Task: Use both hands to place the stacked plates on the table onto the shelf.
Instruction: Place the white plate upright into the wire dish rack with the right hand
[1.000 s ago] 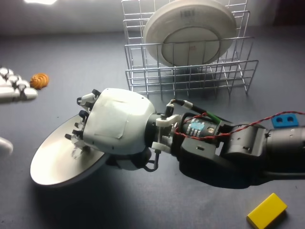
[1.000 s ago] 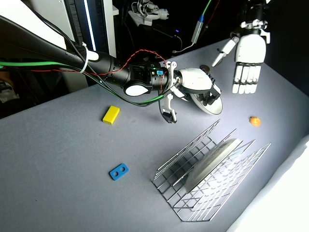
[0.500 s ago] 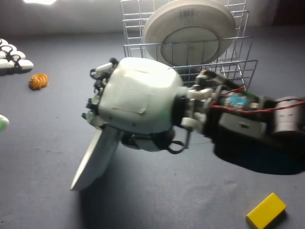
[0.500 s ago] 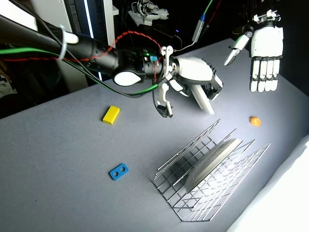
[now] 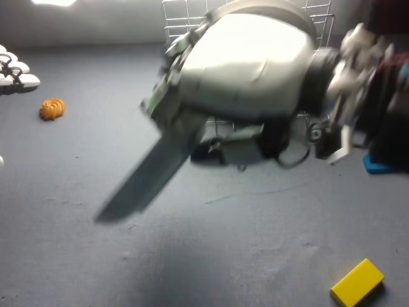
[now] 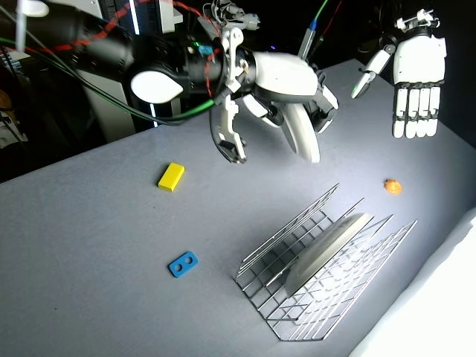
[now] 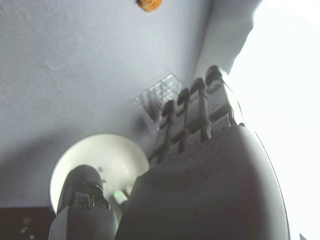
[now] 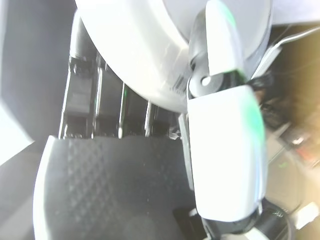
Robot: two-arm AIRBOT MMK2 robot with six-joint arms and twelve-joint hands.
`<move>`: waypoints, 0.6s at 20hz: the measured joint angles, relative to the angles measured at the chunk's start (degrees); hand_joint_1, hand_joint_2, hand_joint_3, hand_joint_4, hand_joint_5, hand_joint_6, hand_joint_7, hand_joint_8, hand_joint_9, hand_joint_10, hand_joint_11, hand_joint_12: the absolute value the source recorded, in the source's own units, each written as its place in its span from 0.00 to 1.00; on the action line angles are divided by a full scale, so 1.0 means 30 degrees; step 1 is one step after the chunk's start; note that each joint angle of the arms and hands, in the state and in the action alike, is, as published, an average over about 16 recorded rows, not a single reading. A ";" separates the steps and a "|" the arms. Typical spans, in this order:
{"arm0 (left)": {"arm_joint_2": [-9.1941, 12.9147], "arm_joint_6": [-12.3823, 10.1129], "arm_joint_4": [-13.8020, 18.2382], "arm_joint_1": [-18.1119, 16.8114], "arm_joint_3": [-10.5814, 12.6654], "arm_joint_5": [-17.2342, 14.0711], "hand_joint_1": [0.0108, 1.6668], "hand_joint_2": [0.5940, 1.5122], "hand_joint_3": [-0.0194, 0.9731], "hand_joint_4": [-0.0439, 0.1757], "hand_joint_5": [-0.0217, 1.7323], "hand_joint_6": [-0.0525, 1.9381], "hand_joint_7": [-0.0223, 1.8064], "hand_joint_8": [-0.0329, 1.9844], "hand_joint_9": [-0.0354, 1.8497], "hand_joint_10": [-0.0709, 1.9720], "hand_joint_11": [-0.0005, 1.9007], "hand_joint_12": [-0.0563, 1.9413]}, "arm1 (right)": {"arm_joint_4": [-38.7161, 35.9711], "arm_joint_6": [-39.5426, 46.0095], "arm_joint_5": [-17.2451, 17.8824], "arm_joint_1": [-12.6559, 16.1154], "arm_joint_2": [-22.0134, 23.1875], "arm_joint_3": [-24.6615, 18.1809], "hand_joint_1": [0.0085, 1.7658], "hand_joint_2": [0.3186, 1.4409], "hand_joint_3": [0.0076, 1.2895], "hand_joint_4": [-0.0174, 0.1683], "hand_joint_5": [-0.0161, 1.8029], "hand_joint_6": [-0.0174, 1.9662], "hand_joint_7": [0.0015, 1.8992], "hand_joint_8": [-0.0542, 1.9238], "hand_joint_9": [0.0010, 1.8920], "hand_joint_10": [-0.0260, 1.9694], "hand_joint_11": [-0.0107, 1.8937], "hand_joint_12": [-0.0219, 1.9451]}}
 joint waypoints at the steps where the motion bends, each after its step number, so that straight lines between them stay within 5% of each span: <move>1: 0.0003 -0.0001 0.0128 0.0027 0.0029 -0.0190 0.00 0.55 0.03 0.23 0.02 0.03 0.02 0.01 0.03 0.01 0.01 0.03 | -0.0028 0.0970 -0.0309 0.0354 0.0368 -0.0088 0.67 0.61 0.00 0.26 0.53 0.51 0.52 0.53 0.52 0.25 0.31 0.66; 6: 0.0038 -0.0001 0.0913 0.0273 0.0124 -0.1750 0.01 0.55 0.03 0.23 0.02 0.03 0.02 0.01 0.03 0.01 0.01 0.03 | -0.0151 0.6154 -0.1894 0.1976 0.1834 0.0117 0.68 0.61 0.00 0.25 0.53 0.51 0.52 0.53 0.51 0.26 0.31 0.66; 12: 0.0148 0.0020 0.2087 0.0523 -0.0038 -0.5231 0.01 0.55 0.03 0.23 0.02 0.03 0.02 0.01 0.03 0.01 0.01 0.03 | -0.0248 1.0487 -0.3287 0.3077 0.2489 0.1269 0.68 0.61 0.00 0.23 0.52 0.52 0.51 0.54 0.51 0.27 0.31 0.66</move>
